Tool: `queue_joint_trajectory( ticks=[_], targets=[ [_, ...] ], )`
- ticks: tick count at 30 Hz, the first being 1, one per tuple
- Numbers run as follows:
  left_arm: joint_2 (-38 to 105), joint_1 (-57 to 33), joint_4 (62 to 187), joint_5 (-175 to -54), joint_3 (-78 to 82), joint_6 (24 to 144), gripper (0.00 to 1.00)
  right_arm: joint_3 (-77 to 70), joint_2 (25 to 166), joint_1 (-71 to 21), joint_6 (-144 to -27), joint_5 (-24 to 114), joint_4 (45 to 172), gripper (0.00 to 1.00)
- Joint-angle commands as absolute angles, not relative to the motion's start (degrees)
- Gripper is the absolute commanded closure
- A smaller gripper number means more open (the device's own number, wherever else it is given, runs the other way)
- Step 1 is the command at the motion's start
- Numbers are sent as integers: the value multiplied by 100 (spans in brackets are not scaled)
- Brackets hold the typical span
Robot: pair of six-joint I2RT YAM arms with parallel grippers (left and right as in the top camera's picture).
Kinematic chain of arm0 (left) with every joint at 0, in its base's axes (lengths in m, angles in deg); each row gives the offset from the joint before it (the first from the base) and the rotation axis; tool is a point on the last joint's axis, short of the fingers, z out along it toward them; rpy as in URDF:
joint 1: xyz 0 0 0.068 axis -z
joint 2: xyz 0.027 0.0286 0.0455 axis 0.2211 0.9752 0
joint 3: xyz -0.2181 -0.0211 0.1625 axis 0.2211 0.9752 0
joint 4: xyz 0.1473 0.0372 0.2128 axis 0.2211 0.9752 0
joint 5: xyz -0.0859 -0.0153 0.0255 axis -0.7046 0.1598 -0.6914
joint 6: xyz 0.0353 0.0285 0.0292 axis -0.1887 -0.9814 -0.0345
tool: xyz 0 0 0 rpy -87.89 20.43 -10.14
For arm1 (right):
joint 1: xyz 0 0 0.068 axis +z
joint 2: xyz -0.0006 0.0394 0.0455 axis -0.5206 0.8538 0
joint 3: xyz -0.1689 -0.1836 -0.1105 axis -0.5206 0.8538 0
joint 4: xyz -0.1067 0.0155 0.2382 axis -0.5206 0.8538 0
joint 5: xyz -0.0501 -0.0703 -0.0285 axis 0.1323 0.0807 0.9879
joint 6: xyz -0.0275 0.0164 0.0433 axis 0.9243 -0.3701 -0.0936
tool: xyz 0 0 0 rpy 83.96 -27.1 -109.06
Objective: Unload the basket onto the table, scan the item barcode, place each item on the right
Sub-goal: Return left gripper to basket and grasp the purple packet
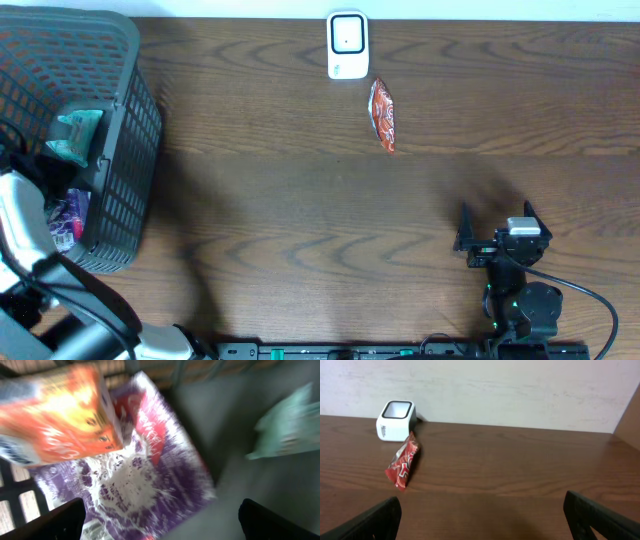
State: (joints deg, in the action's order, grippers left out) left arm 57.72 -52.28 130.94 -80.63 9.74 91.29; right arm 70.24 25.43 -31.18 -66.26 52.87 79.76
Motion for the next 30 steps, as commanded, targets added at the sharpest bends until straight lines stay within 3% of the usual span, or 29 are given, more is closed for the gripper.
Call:
queue_joint_trajectory(
  ticks=[1, 10, 17, 28, 30],
  targets=[
    [6008, -5136, 13245, -7844, 952, 8528, 2, 7041, 2512, -3156, -6554, 5335, 7989, 1],
    [5628, -5053, 13564, -7932, 952, 6952, 2, 7041, 2512, -3156, -6554, 5335, 7989, 1],
    [5636, -4996, 13896, -7901, 1090, 6912, 4, 7041, 2512, -3156, -6554, 5335, 7989, 1],
    [5636, -4994, 12408, -7910, 2124, 6762, 4, 7041, 2512, -3156, -6554, 5335, 7987, 1],
    [5636, -4992, 12198, -7908, 2297, 6762, 8, 7041, 2512, -3156, -6554, 5335, 7989, 1]
  ],
)
